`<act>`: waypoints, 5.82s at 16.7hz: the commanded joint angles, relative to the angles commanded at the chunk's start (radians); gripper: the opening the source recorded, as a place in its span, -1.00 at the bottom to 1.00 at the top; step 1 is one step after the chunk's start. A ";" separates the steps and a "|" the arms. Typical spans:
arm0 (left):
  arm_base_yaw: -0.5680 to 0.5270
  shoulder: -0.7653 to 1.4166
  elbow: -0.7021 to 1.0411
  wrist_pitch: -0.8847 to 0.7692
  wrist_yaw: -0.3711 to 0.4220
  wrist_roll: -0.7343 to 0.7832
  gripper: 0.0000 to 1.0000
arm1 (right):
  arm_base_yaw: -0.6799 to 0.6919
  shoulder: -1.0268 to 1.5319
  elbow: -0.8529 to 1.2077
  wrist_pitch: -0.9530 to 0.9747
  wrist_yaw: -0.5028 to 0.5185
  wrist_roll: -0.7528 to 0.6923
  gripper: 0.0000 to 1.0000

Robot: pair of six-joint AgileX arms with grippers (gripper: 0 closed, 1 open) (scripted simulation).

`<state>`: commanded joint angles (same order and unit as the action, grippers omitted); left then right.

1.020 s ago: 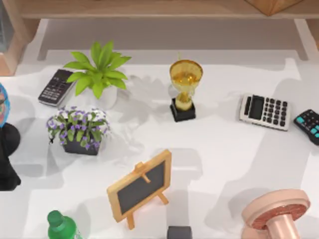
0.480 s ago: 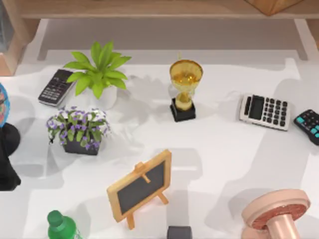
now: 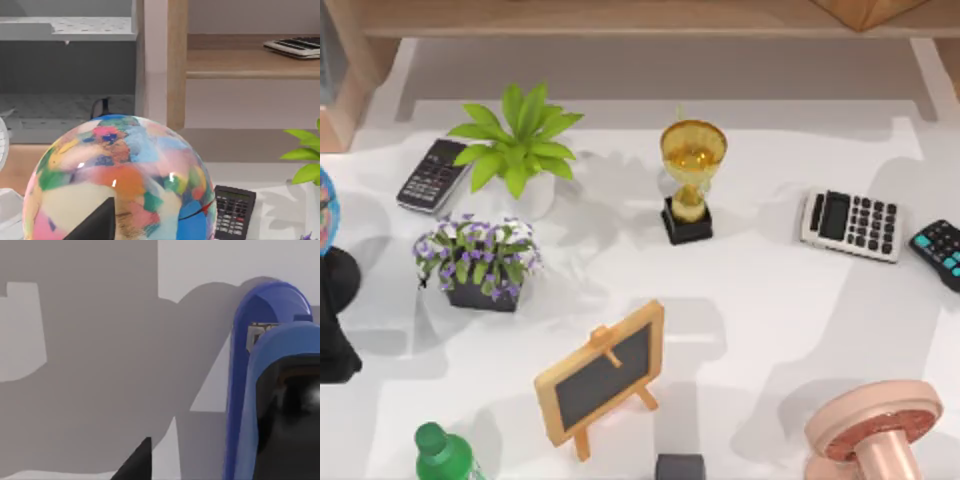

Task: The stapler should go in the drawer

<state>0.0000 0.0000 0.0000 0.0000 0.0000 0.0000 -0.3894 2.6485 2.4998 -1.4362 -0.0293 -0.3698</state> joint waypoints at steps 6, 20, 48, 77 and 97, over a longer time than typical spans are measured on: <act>0.000 0.000 0.000 0.000 0.000 0.000 1.00 | 0.000 0.000 0.000 0.000 0.000 0.000 1.00; 0.000 0.000 0.000 0.000 0.000 0.000 1.00 | -0.096 -0.347 -0.299 0.433 -0.200 -0.378 1.00; 0.000 0.000 0.000 0.000 0.000 0.000 1.00 | -0.387 -0.615 -2.028 2.987 -0.661 -1.202 1.00; 0.000 0.000 0.000 0.000 0.000 0.000 1.00 | -0.299 -0.588 -1.987 2.995 -0.626 -1.183 -0.66; 0.000 0.000 0.000 0.000 0.000 0.000 1.00 | -0.192 -0.509 -1.782 2.862 -0.515 -1.182 -1.00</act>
<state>0.0000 0.0000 0.0000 0.0000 0.0000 0.0000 -0.5816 2.1396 0.7182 1.4263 -0.5444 -1.5522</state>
